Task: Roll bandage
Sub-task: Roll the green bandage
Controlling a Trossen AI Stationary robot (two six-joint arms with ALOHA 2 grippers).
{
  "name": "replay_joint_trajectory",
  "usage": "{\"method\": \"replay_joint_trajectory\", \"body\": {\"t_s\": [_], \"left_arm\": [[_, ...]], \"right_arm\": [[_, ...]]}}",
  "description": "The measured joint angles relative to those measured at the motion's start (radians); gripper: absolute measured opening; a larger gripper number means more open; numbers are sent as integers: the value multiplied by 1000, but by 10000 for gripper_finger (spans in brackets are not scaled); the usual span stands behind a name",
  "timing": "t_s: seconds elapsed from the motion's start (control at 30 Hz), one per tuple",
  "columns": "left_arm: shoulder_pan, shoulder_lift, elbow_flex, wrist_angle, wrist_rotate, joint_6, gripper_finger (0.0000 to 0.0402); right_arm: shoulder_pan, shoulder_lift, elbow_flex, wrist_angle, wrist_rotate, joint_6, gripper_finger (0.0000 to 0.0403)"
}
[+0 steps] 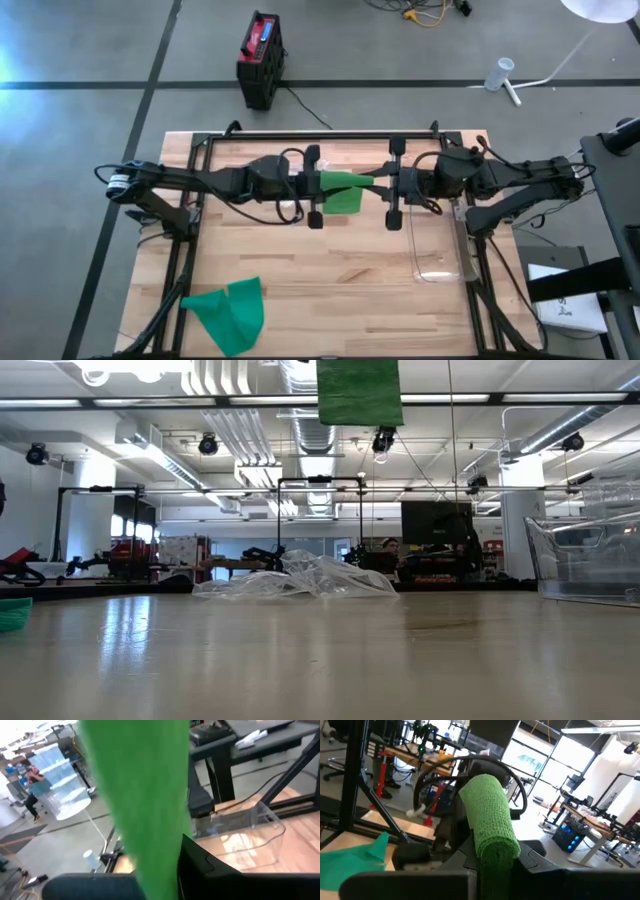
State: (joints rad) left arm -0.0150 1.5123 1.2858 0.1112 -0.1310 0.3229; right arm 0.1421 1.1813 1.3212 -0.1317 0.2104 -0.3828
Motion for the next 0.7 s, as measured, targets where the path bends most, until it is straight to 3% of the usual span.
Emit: {"method": "replay_joint_trajectory", "body": {"t_s": [0.23, 0.4, 0.6, 0.7], "left_arm": [[9, 31, 0, -47, -8, -1, 0], [9, 46, -18, -61, -10, -17, 0], [9, 41, -49, 46, -22, 58, 0], [7, 14, -42, 48, -117, 128, 2]], "right_arm": [[-3, -50, 34, -1, 11, 70, 41], [-5, -97, 36, -4, 133, 29, 38], [-5, -97, 12, -17, 148, 33, 38], [-5, -81, -3, -17, 150, 39, 37]]}}
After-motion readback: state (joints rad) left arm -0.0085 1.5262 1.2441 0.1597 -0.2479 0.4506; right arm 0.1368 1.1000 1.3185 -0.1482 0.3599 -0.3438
